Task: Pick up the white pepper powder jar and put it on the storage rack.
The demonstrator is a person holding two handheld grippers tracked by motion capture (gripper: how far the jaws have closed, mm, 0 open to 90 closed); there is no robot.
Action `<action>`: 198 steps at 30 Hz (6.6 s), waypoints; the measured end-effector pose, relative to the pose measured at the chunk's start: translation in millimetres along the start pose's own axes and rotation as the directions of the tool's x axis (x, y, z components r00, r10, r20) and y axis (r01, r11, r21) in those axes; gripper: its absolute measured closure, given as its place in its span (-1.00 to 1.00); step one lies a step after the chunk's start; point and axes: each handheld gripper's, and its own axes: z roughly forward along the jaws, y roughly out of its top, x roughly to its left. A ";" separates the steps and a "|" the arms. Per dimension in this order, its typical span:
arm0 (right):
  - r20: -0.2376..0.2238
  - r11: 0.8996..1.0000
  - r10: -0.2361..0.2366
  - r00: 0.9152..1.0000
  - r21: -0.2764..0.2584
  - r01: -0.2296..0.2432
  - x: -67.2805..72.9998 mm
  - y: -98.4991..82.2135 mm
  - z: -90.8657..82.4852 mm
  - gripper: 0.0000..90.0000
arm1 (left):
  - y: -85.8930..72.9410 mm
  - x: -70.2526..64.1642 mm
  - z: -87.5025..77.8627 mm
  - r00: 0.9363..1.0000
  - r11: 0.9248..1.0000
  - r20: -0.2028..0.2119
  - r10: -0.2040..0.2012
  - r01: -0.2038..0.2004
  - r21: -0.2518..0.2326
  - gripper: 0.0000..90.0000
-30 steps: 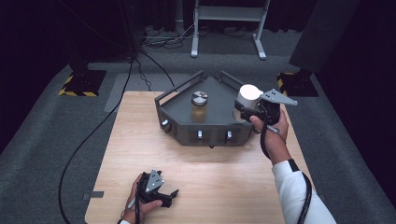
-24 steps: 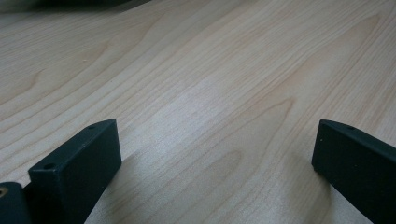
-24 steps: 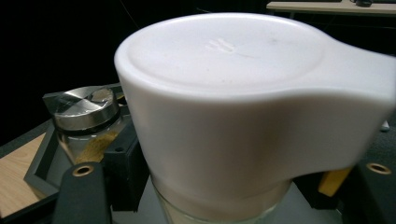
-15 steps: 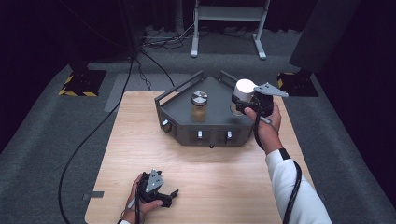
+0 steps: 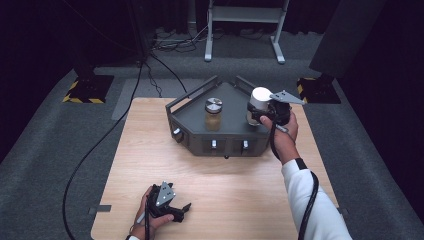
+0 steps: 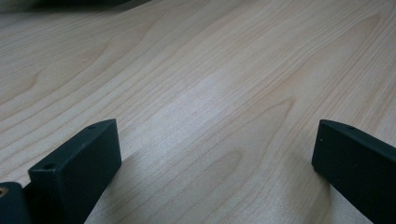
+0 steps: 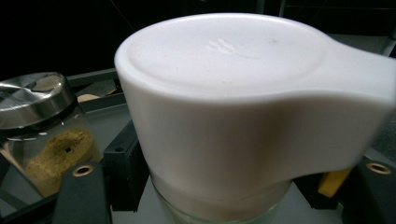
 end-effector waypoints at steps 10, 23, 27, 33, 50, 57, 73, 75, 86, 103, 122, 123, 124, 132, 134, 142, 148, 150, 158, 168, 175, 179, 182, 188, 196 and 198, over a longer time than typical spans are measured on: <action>-0.002 0.999 -0.009 1.000 0.033 0.009 -1.2 -3.6 4.5 -0.33 | 0.3 0.2 -0.1 1.000 1.000 0.000 0.002 -0.002 0.002 -0.97; -0.013 0.999 -0.012 1.000 0.040 0.013 -2.8 -7.2 6.9 -0.34 | 0.2 0.2 -0.1 1.000 1.000 0.000 0.002 -0.002 0.002 -0.97; -0.005 0.999 -0.005 1.000 0.035 0.005 -2.1 -9.1 6.2 -0.34 | 0.3 0.2 -0.1 1.000 1.000 0.000 0.002 -0.002 0.002 -0.97; -0.005 0.999 -0.005 1.000 0.033 0.005 -2.3 -9.7 6.2 -0.37 | 0.2 0.2 -0.1 1.000 1.000 0.000 0.002 -0.002 0.002 -0.97; 0.013 0.995 -0.085 0.996 0.053 0.084 -3.6 3.8 -11.1 -0.88 | 0.3 0.3 -0.1 1.000 1.000 0.000 0.002 -0.002 0.002 -0.97; 0.025 0.995 -0.095 0.995 0.040 0.094 -2.7 11.3 -30.3 -0.88 | 0.2 0.2 -0.1 1.000 1.000 0.000 0.001 -0.001 0.001 -0.97; 0.016 0.995 -0.100 0.995 -0.008 0.100 -15.6 7.6 -86.9 -0.89 | 0.3 0.1 -0.1 1.000 1.000 -0.001 0.002 -0.002 0.002 -0.97; 0.010 0.995 -0.096 0.995 -0.023 0.097 -18.0 4.3 -94.1 -0.89 | 0.3 0.1 -0.1 1.000 1.000 -0.001 0.002 -0.002 0.002 -0.97; 0.014 0.994 -0.101 0.995 -0.041 0.102 -25.9 -13.4 -126.7 -0.90 | 0.3 -0.6 -0.1 1.000 1.000 -0.003 0.000 0.000 0.002 -0.97; 0.023 0.992 -0.115 0.993 -0.047 0.116 -30.7 -56.5 -158.6 -0.90 | 0.3 -0.6 -0.1 1.000 1.000 -0.003 0.000 0.001 0.002 -0.97; 0.002 0.989 -0.150 0.989 0.003 0.150 -23.8 -115.6 -171.2 -0.90 | 0.3 -0.6 0.0 1.000 1.000 -0.003 0.000 0.000 0.002 -0.97; -0.004 0.990 -0.144 0.990 0.004 0.144 -24.1 -118.1 -171.4 -0.90 | 0.3 -0.6 0.0 1.000 1.000 -0.003 0.001 -0.001 0.002 -0.97; -0.007 0.990 -0.142 0.990 0.007 0.142 -24.0 -120.3 -171.5 -0.90 | 0.3 -0.6 0.0 1.000 1.000 -0.003 0.001 -0.001 0.002 -0.97; -0.019 0.991 -0.127 0.992 0.046 0.128 -23.6 -137.9 -170.9 -0.90 | 0.3 -0.7 -0.1 1.000 1.000 -0.003 0.001 -0.001 0.002 -0.97; -0.020 0.991 -0.124 0.992 0.056 0.124 -22.8 -143.8 -170.5 -0.90 | 0.3 -0.6 -0.1 1.000 1.000 -0.003 0.002 -0.002 0.002 -0.97; -0.033 0.990 -0.102 0.994 0.095 0.105 -23.8 -163.9 -164.7 -0.90 | 0.3 -0.7 -0.1 1.000 1.000 -0.003 0.001 -0.001 0.001 -0.97; -0.040 0.989 -0.087 0.995 0.119 0.091 -27.8 -174.5 -161.1 -0.90 | 0.2 -0.7 0.0 1.000 1.000 -0.003 0.000 0.000 0.001 -0.97; -0.040 0.989 -0.078 0.996 0.124 0.083 -28.3 -178.0 -160.4 -0.90 | 0.3 -0.7 -0.1 1.000 1.000 -0.004 0.001 -0.001 0.002 -0.97; -0.042 0.984 -0.062 0.997 0.166 0.069 -26.4 -194.0 -155.3 -0.90 | 0.2 -0.7 -0.1 1.000 1.000 -0.003 0.001 -0.001 0.001 -0.97; -0.046 0.978 -0.040 0.998 0.201 0.049 -25.7 -208.2 -153.2 -0.90 | 0.2 -0.6 0.0 1.000 1.000 -0.003 0.001 -0.001 0.001 -0.97; -0.052 0.974 -0.040 0.998 0.219 0.050 -24.7 -214.0 -151.5 -0.90 | 0.2 -0.6 0.0 1.000 1.000 -0.003 0.001 -0.001 0.001 -0.97; -0.053 0.973 -0.036 0.998 0.227 0.047 -24.2 -216.6 -151.1 -0.90 | 0.3 -0.6 0.0 1.000 1.000 -0.003 0.001 -0.001 0.002 -0.97; -0.053 0.971 -0.035 0.998 0.234 0.046 -23.9 -218.3 -150.6 -0.90 | 0.3 -0.6 0.0 1.000 1.000 -0.003 0.001 -0.001 0.002 -0.97; -0.052 0.967 -0.031 0.998 0.249 0.042 -23.6 -220.9 -149.4 -0.90 | 0.3 -0.6 0.0 1.000 1.000 -0.003 0.001 -0.001 0.002 -0.97; -0.050 0.966 -0.055 0.997 0.250 0.065 -21.5 -222.1 -148.4 -0.91 | 0.3 -0.6 0.0 1.000 1.000 -0.003 0.001 -0.001 0.002 -0.97; -0.047 0.966 -0.063 0.997 0.249 0.072 -19.9 -222.7 -148.2 -0.92 | 0.3 -0.6 0.0 1.000 1.000 -0.003 0.000 0.000 0.002 -0.97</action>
